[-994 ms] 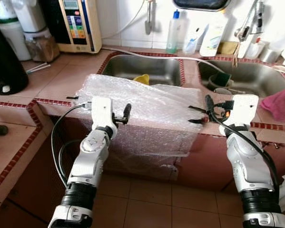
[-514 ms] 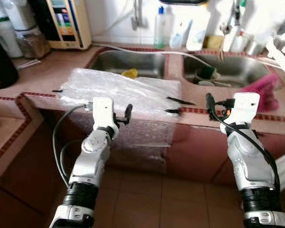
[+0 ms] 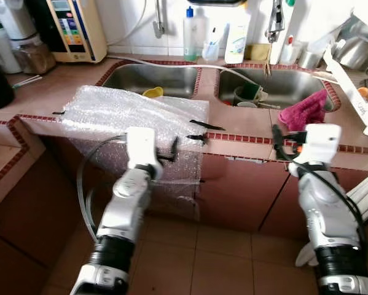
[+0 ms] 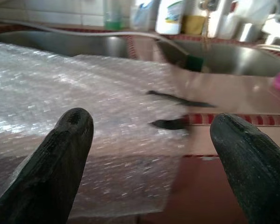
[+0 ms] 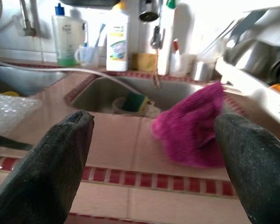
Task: Kitchen organization
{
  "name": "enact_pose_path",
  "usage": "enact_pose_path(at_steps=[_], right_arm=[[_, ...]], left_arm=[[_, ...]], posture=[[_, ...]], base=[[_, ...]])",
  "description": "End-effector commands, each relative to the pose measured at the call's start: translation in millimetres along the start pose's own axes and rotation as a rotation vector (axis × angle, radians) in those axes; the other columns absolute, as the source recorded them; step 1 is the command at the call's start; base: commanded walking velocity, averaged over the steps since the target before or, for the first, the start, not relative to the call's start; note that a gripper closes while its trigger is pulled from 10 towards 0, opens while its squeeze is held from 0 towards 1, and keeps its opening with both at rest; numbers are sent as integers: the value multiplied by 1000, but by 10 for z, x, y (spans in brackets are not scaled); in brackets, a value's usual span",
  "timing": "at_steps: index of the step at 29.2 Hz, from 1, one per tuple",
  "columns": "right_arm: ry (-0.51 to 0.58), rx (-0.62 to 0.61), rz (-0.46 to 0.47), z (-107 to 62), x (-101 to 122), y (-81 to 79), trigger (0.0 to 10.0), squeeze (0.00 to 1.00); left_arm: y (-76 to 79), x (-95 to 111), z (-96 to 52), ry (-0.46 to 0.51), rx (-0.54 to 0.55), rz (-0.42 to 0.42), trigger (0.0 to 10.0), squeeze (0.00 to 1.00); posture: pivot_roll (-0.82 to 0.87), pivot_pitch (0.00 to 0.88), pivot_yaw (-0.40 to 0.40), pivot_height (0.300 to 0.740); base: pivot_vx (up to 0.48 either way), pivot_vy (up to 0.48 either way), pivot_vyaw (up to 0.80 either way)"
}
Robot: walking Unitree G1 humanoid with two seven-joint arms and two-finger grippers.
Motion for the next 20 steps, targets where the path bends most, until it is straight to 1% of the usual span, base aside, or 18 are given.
enact_pose_path(at_steps=[1, 11, 14, 20], right_arm=[[11, 13, 7, 22, 36, -68, 10000, 0], [-5, 15, 1, 8, -19, -60, 10000, 0], [-10, 16, -1, 2, -34, -63, 10000, 0], [-20, 19, -3, 8, -61, -68, 10000, 0]], left_arm=[[-131, -13, -15, -9, 28, 7, 10000, 0], [-121, -40, -16, -18, 28, 4, 10000, 0], [-132, -42, -17, -19, 30, 4, 10000, 0], [-145, -56, -13, -23, 34, 0, 10000, 0]], posture=[[-71, 0, 23, 740], [-72, 0, 20, 740], [-71, 0, 20, 740], [-72, 0, 17, 740]], base=[[0, -285, 0], [0, -286, 0], [0, -285, -427], [0, -281, -752]])
Point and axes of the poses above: a point about 5 cm out from each wrist's last joint towards the gripper, its own z axis pointing out of the wrist towards the gripper, its own x axis along the axis of the wrist's last joint, y = z × x, the point moved 5 cm from there along z, pointing out of the wrist towards the gripper, and after that the axes turned 3 degrees about z, right-handed, at the moved point
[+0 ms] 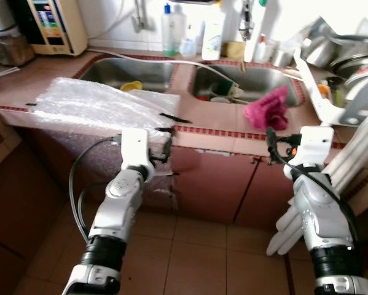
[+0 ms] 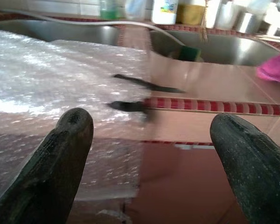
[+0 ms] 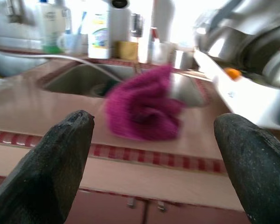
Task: Kitchen organization
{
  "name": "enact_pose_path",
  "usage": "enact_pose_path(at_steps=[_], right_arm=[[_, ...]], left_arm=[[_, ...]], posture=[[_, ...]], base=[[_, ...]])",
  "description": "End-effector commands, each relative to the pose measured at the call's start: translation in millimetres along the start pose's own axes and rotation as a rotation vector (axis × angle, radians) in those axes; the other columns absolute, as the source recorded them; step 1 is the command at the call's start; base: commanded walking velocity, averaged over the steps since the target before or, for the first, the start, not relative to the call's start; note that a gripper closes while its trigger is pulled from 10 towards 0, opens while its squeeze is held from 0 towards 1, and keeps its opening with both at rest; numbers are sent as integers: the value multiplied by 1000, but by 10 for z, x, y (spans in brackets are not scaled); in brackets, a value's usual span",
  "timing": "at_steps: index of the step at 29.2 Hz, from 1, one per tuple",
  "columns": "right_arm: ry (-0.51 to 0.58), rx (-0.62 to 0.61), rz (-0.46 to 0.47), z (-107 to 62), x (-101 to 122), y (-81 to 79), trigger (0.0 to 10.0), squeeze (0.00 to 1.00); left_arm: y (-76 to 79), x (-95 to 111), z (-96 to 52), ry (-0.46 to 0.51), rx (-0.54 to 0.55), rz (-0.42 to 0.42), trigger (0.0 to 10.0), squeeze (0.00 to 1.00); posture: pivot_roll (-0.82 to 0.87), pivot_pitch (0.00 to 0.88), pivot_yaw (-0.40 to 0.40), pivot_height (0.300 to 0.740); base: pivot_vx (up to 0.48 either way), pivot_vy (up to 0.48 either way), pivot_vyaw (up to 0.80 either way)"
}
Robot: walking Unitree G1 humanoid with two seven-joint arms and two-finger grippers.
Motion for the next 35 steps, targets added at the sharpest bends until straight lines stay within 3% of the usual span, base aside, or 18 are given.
enact_pose_path(at_steps=[1, 15, 26, 30, 35], right_arm=[[-4, -18, -13, 2, -3, 85, 10000, 0], [-20, -19, -23, -13, -68, 104, 10000, 0], [-43, -20, -22, -51, -152, 90, 10000, 0], [-80, -20, -19, -72, -274, 73, 10000, 0], [-132, -20, -17, -106, -455, 53, 10000, 0]], left_arm=[[138, -14, 18, -7, -36, -15, 10000, 0], [70, -51, 56, -33, -10, -55, 10000, 0], [14, -53, 69, -43, 11, -76, 10000, 0], [6, -149, 66, -80, 14, -69, 10000, 0], [-85, -435, 37, -176, 29, -60, 10000, 0]], posture=[[-72, 0, 17, 740], [-75, 0, 19, 740], [-74, 0, 20, 740], [-73, 0, 22, 740], [-68, 0, 23, 740]], base=[[0, 0, -781], [0, 0, -714], [0, 0, 0], [0, 0, 0], [0, 0, -768]])
Point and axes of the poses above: a point about 5 cm out from each wrist's last joint towards the gripper, its own z axis pointing out of the wrist towards the gripper, its own x axis along the axis of the wrist's last joint, y = z × x, the point moved 5 cm from there along z, pointing out of the wrist towards the gripper, and after that the axes turned 3 degrees about z, right-handed, at the moved point
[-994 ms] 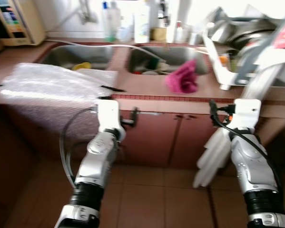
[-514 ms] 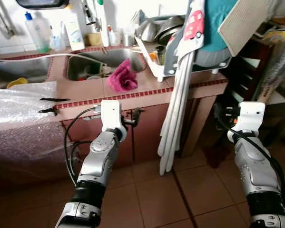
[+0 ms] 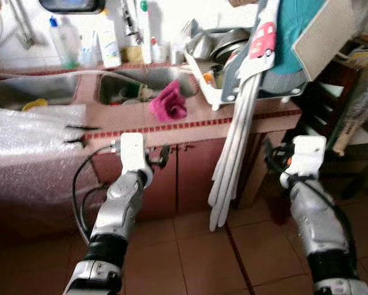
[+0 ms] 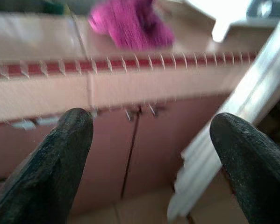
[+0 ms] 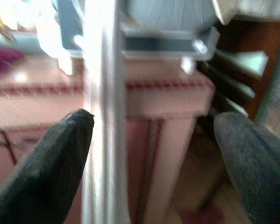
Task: Kitchen organization
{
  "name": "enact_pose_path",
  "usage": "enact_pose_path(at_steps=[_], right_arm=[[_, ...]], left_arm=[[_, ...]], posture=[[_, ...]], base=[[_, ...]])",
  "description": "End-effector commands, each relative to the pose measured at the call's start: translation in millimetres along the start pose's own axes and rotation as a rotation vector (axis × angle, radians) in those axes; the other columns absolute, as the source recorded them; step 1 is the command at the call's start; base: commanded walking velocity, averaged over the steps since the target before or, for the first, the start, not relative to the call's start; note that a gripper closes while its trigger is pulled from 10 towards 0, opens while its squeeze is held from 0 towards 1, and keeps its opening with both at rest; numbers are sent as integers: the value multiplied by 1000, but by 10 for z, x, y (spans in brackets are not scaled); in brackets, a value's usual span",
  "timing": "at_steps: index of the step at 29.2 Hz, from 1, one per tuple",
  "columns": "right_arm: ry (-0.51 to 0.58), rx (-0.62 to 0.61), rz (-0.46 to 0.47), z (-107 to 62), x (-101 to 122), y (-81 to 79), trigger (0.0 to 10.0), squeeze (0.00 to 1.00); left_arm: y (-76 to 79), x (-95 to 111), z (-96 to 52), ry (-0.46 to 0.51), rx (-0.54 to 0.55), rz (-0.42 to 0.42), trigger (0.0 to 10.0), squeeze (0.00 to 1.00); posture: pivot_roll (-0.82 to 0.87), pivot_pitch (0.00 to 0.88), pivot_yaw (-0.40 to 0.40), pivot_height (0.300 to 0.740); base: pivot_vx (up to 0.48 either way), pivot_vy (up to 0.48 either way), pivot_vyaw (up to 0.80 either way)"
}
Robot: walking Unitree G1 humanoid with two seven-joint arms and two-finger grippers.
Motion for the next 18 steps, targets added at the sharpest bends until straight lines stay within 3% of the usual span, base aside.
enact_pose_path(at_steps=[1, 5, 7, 10, 15, 16, 18], right_arm=[[-37, -5, -9, -17, -123, 22, 10000, 0], [-132, -9, 0, -51, -414, 18, 10000, 0], [-156, -8, 9, -64, -490, 12, 10000, 0], [-272, 0, 22, -151, -833, -44, 10000, 0], [-400, -10, 52, -279, -1152, -84, 10000, 0], [-459, -21, 76, -347, -1283, -92, 10000, 0], [-532, -35, 90, -458, -1450, -105, 10000, 0]], left_arm=[[-48, -99, 20, -42, 14, -5, 10000, 0], [-285, -522, -27, -204, 92, 16, 10000, 0], [-329, -626, -50, -242, 102, 38, 10000, 0], [-528, -995, -195, -362, 149, 82, 10000, 0], [-601, -1193, -300, -423, 154, 113, 10000, 0], [-620, -1265, -338, -454, 148, 182, 10000, 0], [-644, -1379, -403, -500, 150, 214, 10000, 0]], posture=[[-67, 0, 24, 740], [-66, 0, 28, 740], [-67, 0, 28, 740], [-71, 0, 33, 740], [-67, 0, 40, 740], [-65, 0, 38, 740], [-65, 0, 37, 740]], base=[[0, 0, -775], [0, 0, -775], [0, 0, -775], [0, 0, -167], [0, 0, 0], [0, 0, 0], [0, 0, 0]])
Point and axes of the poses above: a point about 5 cm out from each wrist's last joint towards the gripper, its own z axis pointing out of the wrist towards the gripper, its own x axis along the axis of the wrist's last joint, y = z × x, the point moved 5 cm from there along z, pointing out of the wrist towards the gripper, and after that the axes turned 3 degrees about z, right-handed, at the moved point
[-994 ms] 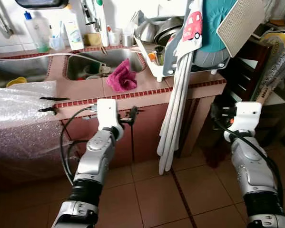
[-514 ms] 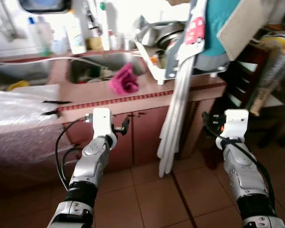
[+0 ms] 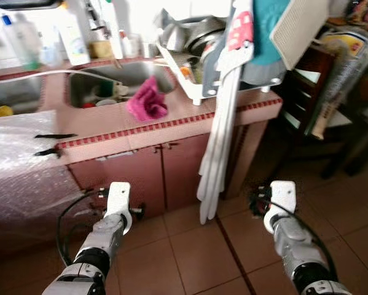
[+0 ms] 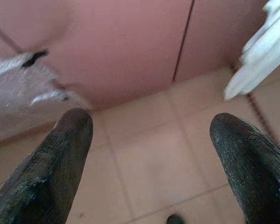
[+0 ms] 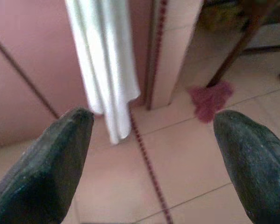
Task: Kitchen organization
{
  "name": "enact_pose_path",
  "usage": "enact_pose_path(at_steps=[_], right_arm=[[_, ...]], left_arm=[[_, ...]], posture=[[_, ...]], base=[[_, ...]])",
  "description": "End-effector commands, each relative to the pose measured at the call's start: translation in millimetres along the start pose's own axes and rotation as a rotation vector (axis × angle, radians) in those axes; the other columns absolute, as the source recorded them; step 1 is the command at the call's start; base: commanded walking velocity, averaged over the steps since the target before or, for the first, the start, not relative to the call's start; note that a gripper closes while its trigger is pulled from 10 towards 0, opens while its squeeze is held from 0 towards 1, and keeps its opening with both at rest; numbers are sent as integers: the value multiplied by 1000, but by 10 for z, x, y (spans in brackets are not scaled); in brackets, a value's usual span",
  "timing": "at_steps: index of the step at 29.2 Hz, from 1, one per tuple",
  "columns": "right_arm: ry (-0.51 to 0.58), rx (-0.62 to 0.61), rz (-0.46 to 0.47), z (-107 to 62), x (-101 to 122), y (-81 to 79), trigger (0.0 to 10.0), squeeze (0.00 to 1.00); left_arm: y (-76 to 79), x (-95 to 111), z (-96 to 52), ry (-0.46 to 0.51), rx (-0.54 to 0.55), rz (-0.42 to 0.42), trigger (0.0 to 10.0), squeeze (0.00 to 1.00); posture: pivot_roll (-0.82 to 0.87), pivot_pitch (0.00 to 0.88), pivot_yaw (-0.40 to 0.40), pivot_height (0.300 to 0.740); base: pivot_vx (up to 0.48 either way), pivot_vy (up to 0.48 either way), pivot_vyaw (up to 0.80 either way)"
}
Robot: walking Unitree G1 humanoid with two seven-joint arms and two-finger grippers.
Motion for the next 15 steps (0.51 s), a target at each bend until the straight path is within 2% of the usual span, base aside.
enact_pose_path(at_steps=[1, 2, 4, 7, 8, 11, 13, 15], right_arm=[[-85, -20, 16, -25, -211, 37, 10000, 0], [-157, -26, -32, -83, -439, 29, 10000, 0], [-178, -25, -25, -100, -499, 25, 10000, 0], [-257, -21, -31, -181, -737, 0, 10000, 0], [-299, -34, -19, -230, -857, 17, 10000, 0], [-330, -60, 28, -272, -943, 60, 10000, 0], [-345, -49, 14, -283, -971, 56, 10000, 0], [-355, -44, 5, -292, -991, 54, 10000, 0]], left_arm=[[6, -152, -6, -48, 6, 54, 10000, 0], [9, -294, -20, -90, 2, 115, 10000, 0], [6, -321, -23, -99, 4, 117, 10000, 0], [19, -434, -40, -135, -12, 121, 10000, 0], [26, -540, -61, -166, -31, 153, 10000, 0], [8, -733, -108, -227, -41, 151, 10000, 0], [-30, -882, -151, -272, -33, 144, 10000, 0], [-43, -918, -162, -282, -28, 148, 10000, 0]], posture=[[-63, 0, 33, 740], [-57, 0, 26, 740], [-54, 0, 21, 740], [-48, 0, 11, 740], [-46, 0, 9, 740], [-50, 0, 11, 740], [-64, 0, 19, 740], [-65, 0, 19, 740]], base=[[0, 0, 0], [0, 0, 0], [0, 0, 0], [0, 0, 0], [0, 0, 0], [0, 0, 0], [0, 0, 0], [0, 0, -731]])
Point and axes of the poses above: a point about 5 cm out from each wrist's last joint towards the gripper, its own z axis pointing out of the wrist towards the gripper, its own x axis along the axis of the wrist's last joint, y = z × x, the point moved 5 cm from there along z, pointing out of the wrist towards the gripper, and after that the axes turned 3 degrees about z, right-handed, at the moved point
